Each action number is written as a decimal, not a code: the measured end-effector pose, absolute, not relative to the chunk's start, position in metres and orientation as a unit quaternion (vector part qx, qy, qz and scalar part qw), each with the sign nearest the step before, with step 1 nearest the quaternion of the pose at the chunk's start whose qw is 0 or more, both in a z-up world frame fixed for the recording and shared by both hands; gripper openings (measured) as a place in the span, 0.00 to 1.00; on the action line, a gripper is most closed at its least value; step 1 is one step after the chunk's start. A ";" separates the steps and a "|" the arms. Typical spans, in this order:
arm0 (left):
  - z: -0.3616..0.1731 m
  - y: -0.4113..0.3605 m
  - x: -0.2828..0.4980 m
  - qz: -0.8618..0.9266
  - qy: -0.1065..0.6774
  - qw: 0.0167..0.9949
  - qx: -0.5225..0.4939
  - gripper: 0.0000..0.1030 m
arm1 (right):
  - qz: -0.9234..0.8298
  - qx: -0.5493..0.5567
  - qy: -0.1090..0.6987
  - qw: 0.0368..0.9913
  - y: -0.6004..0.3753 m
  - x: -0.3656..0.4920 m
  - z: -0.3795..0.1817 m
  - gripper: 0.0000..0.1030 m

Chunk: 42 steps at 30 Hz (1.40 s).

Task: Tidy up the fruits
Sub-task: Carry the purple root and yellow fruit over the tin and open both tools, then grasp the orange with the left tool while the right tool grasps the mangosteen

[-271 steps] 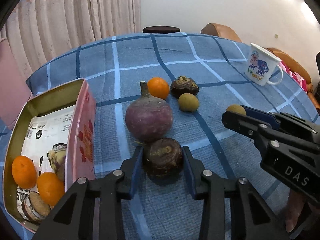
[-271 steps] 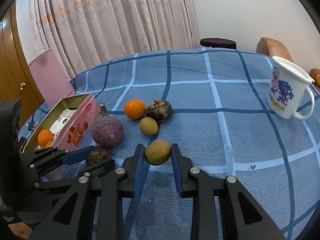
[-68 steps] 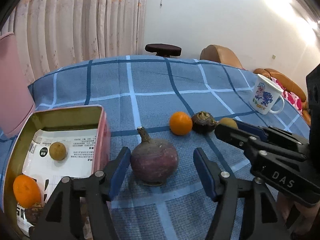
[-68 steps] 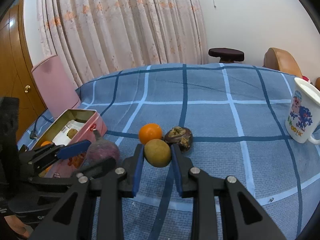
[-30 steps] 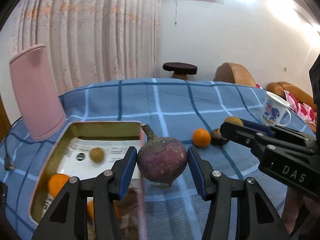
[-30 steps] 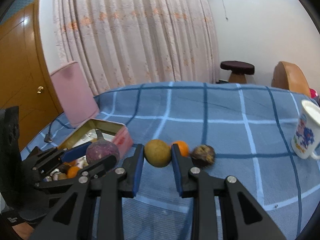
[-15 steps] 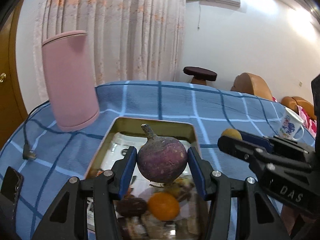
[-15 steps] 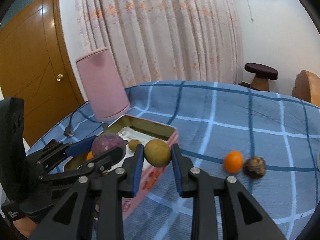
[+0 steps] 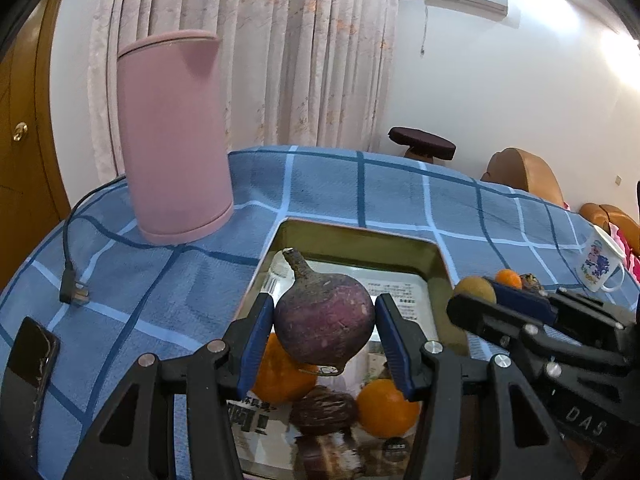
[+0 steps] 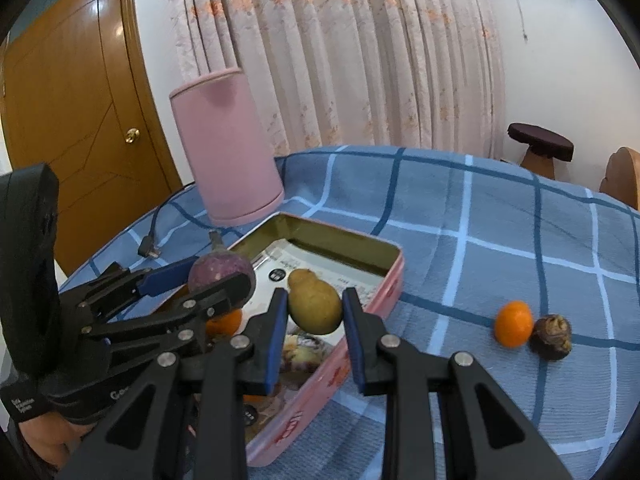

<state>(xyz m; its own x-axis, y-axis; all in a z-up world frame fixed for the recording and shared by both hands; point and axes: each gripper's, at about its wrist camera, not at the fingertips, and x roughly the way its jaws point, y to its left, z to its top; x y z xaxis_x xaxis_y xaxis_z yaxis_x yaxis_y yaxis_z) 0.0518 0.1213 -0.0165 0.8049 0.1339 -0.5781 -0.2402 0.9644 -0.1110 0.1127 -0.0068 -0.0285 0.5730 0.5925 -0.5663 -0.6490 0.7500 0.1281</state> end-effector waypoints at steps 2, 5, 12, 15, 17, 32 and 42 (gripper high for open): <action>-0.016 0.122 0.051 0.096 0.295 0.946 -0.091 0.53 | 0.356 -0.054 0.307 0.881 -0.002 0.111 -0.033 0.30; -0.014 0.125 0.048 0.096 0.296 0.945 -0.100 0.53 | 0.364 -0.052 0.317 0.874 0.000 0.112 -0.038 0.31; -0.003 0.128 0.040 0.114 0.283 0.947 -0.099 0.63 | 0.383 -0.018 0.324 0.865 -0.010 0.114 -0.039 0.56; 0.007 0.128 0.034 0.114 0.263 0.952 -0.111 0.80 | 0.374 -0.005 0.316 0.872 -0.023 0.114 -0.034 0.70; 0.012 0.119 0.034 0.106 0.255 0.955 -0.108 0.80 | 0.367 -0.004 0.311 0.877 -0.031 0.114 -0.030 0.70; 0.005 0.019 0.099 0.038 0.294 0.954 -0.049 0.81 | 0.166 -0.034 0.314 0.934 -0.137 0.163 -0.024 0.70; -0.013 0.014 0.128 0.033 0.334 0.941 -0.053 0.81 | 0.143 -0.012 0.357 0.923 -0.151 0.195 -0.045 0.59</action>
